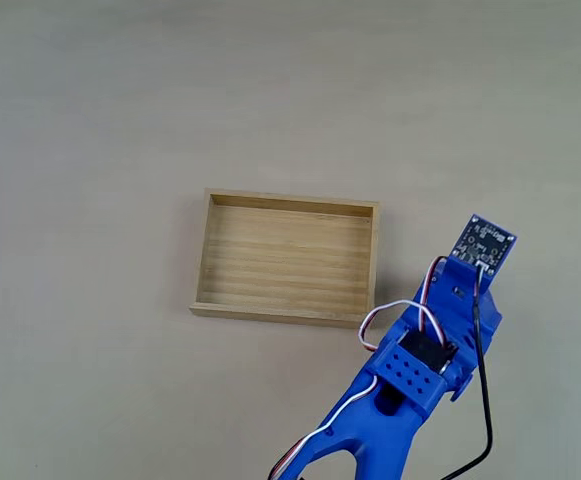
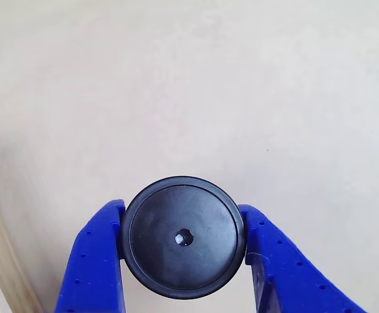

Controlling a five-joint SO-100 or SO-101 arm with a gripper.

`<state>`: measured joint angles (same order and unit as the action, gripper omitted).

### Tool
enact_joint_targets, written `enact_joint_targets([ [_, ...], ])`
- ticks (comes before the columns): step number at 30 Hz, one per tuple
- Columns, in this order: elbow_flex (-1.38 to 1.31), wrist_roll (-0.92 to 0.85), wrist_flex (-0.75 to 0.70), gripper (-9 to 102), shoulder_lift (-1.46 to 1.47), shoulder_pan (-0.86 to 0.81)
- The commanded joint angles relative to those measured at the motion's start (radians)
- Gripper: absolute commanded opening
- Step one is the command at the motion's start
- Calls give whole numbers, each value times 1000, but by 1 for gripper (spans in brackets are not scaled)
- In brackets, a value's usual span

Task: Place the black cylinder in the wooden box then return to rest.

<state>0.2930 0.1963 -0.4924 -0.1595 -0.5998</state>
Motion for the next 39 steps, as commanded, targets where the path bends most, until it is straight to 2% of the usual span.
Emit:
enact_joint_targets([
  [1, -202, -14, -78, 16, 179, 23],
  [11, -166, 8, -78, 16, 314, 156],
  [17, -48, 58, -3, 16, 402, 285],
  [26, 126, 12, 8, 16, 502, 436],
  [39, 301, -26, 11, 16, 531, 500],
])
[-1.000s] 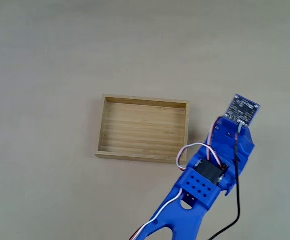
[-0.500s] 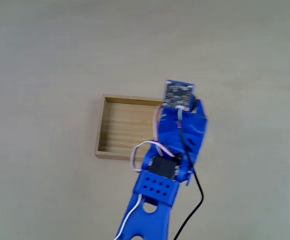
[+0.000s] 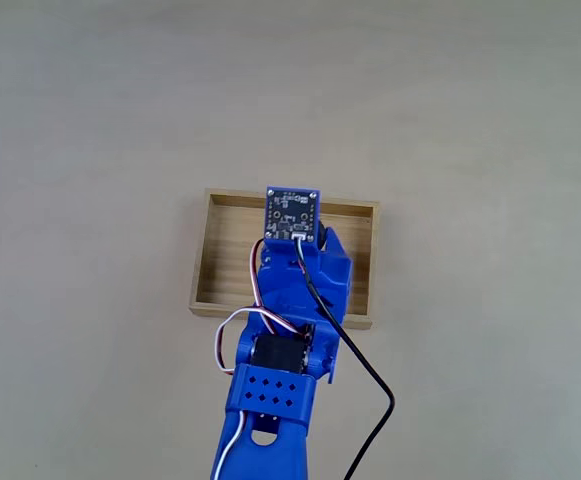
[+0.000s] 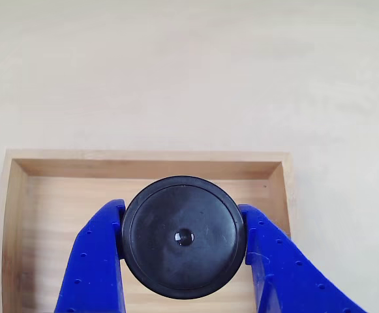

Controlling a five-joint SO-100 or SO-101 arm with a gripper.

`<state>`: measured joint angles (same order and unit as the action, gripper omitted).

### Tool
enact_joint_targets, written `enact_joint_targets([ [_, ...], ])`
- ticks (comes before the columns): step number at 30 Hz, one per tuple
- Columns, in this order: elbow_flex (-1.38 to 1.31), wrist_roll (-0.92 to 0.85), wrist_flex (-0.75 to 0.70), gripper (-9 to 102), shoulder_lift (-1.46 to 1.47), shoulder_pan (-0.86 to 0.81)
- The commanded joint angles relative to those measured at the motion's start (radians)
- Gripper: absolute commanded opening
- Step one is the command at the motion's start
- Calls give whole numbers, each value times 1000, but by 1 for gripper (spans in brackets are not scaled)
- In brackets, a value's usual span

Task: Place the black cylinder in the wooden box then return to rest.

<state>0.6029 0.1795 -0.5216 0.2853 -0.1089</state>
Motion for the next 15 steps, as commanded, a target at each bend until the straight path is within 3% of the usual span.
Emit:
enact_joint_targets([
  [1, -2, -12, 44, 16, 78, 11],
  [15, 25, -26, 104, 16, -34, 46],
])
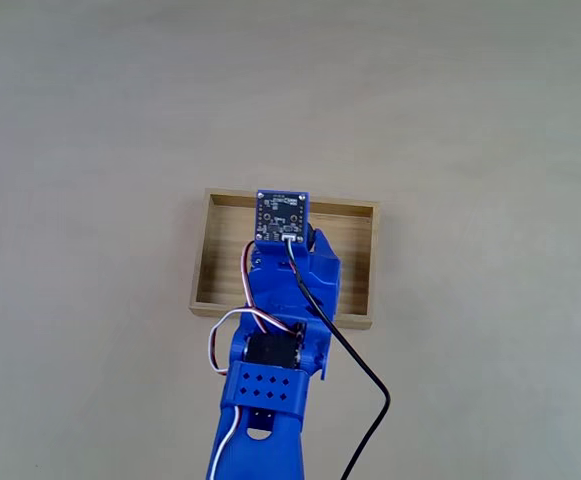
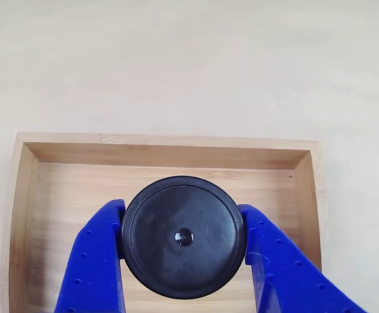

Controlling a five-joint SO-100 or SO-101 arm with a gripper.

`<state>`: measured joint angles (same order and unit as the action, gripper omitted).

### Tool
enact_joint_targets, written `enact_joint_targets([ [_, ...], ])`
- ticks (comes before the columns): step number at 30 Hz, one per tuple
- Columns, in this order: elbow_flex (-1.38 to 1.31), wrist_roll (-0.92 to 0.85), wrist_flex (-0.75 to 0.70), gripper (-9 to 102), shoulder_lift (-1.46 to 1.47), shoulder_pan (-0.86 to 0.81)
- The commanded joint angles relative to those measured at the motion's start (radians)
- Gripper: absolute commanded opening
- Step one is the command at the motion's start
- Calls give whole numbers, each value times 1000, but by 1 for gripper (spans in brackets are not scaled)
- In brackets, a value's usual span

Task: Place the black cylinder in the wooden box then return to rest.

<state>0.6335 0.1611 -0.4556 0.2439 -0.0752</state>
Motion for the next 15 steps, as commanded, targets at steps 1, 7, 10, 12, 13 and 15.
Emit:
enact_joint_targets([
  [1, -6, -8, 41, 16, 0, 14],
  [7, -6, -8, 55, 16, -41, 15],
  [10, -6, -8, 72, 16, -60, 15],
  [12, -8, -8, 83, 16, -75, 9],
  [13, -9, -6, 89, 16, -81, 5],
  [15, -11, -2, 103, 16, -95, -6],
])
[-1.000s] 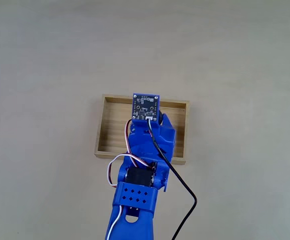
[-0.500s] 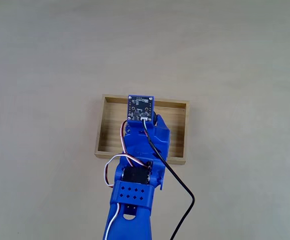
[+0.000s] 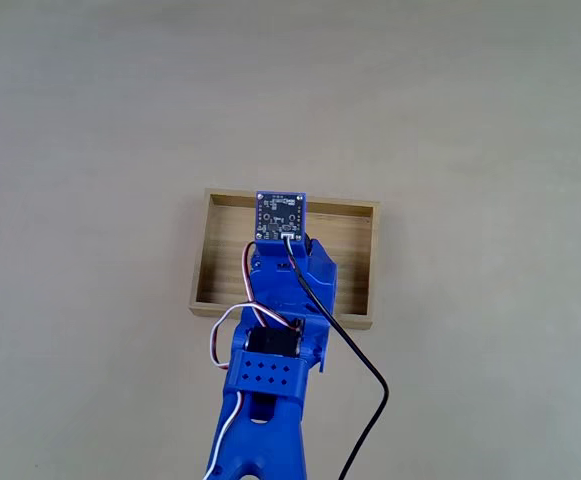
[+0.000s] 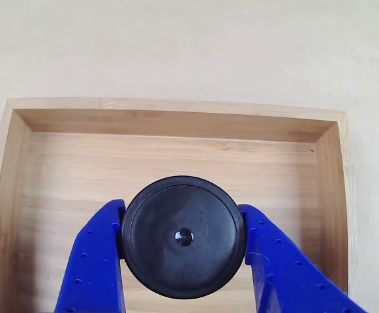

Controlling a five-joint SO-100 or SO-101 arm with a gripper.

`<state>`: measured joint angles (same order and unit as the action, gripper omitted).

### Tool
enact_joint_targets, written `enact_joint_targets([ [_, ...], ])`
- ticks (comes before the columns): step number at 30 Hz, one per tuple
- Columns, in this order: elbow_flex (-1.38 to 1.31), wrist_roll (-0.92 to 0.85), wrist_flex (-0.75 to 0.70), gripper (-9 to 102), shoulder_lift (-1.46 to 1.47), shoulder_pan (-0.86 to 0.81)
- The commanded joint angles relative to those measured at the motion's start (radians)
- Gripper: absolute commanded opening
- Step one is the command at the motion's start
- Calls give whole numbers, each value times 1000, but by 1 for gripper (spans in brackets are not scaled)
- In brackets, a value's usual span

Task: Place the black cylinder in the wooden box then return to rest.

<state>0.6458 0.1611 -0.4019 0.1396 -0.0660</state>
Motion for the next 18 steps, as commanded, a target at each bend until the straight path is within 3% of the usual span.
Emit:
enact_joint_targets([
  [1, -23, -2, 52, 16, 3, -18],
  [18, -26, -2, 78, 16, -60, -17],
])
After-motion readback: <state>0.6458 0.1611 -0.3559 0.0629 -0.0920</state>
